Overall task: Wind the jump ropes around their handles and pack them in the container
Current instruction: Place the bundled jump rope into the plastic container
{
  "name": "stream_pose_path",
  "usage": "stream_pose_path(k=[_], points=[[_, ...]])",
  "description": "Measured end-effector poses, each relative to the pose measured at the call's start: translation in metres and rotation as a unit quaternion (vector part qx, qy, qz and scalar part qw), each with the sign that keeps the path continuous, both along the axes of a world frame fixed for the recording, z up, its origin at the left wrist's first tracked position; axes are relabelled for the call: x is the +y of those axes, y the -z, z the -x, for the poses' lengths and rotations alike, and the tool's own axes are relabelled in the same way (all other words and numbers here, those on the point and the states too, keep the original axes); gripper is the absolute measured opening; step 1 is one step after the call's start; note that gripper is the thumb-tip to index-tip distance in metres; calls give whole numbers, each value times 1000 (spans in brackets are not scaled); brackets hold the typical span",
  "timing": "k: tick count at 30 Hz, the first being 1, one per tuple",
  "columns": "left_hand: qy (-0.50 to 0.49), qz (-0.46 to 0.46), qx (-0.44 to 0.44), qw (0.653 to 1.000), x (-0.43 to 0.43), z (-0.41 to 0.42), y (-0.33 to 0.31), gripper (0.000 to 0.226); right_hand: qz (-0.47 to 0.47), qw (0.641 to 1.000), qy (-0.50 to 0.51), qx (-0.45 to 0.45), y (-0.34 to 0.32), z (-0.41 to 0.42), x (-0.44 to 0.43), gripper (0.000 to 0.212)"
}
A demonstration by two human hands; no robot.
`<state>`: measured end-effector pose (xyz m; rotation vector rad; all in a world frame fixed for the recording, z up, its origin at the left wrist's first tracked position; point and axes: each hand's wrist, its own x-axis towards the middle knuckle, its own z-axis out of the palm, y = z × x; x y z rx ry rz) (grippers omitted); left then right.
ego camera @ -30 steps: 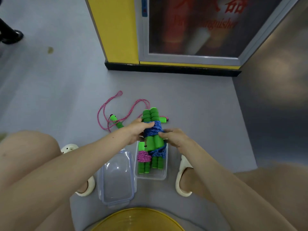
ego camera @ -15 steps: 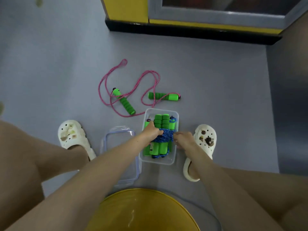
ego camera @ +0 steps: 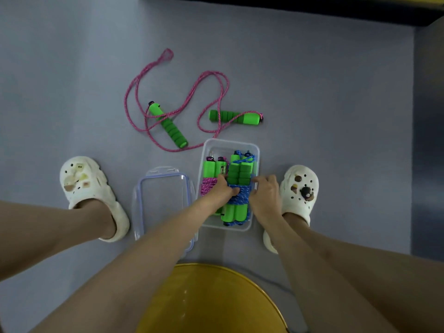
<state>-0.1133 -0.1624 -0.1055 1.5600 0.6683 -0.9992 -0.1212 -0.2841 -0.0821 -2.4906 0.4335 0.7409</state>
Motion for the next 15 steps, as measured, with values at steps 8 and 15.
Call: stream_pose_path(k=[8,15], points=[[49,-95,-51,993,-6,14,15,46,-43,998,-11,40,8,5,-2,45],[74,-123,-96,985,-6,9,19,35,-58,998,-29,13,13,2,-10,52]])
